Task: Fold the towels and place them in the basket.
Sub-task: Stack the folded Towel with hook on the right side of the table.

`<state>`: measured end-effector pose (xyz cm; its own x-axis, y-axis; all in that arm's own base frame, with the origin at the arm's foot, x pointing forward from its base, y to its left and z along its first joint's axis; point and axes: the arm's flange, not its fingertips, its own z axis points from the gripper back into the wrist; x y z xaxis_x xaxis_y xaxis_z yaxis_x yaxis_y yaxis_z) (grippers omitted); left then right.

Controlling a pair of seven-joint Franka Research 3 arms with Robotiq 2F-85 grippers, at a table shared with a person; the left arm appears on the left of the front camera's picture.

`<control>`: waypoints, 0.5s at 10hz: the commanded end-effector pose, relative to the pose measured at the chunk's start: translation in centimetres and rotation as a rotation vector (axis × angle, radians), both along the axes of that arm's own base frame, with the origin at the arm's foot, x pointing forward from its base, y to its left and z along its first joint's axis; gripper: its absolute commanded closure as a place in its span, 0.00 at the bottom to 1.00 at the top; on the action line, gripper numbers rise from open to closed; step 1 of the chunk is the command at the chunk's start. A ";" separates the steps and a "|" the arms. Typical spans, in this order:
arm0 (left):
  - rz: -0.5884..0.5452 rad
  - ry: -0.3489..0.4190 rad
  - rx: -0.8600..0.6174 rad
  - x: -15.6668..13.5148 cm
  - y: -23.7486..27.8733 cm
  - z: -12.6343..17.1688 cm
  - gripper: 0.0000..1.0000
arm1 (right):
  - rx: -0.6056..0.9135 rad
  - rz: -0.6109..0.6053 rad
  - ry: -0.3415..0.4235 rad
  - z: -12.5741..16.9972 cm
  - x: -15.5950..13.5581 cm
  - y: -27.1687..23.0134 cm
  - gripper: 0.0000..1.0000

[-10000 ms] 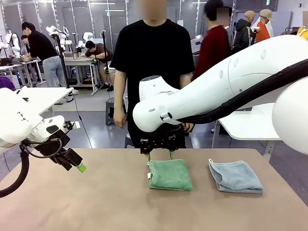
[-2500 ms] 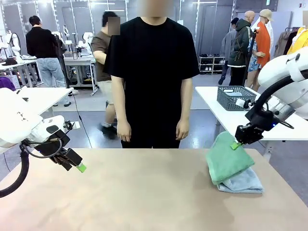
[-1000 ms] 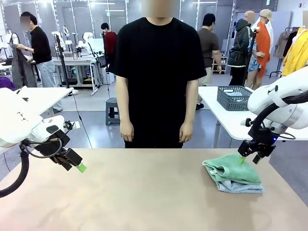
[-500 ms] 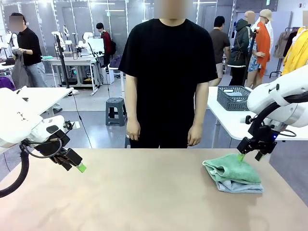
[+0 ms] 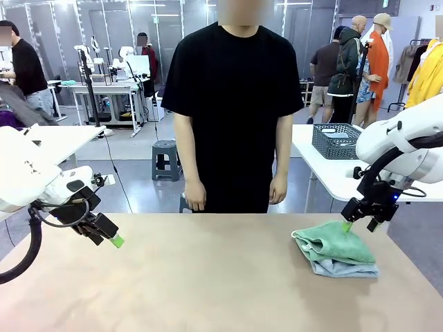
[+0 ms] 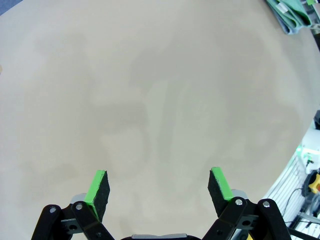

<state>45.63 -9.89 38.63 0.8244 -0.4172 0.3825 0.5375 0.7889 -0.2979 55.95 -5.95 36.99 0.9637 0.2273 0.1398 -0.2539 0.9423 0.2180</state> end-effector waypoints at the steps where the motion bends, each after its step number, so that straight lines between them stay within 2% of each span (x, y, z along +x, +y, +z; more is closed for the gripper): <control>1: 0.000 0.015 0.005 0.2 0.0 0.3 0.00 | 0.012 0.015 -0.003 -0.1 0.1 -0.3 0.00; 5: 0.000 0.015 0.005 0.2 0.0 0.3 0.00 | 0.012 0.015 -0.003 -0.1 0.1 -0.3 0.00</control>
<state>45.63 -9.89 38.63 0.8244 -0.4172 0.3825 0.5375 0.7889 -0.2979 55.95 -5.95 36.99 0.9637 0.2274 0.1398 -0.2540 0.9423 0.2180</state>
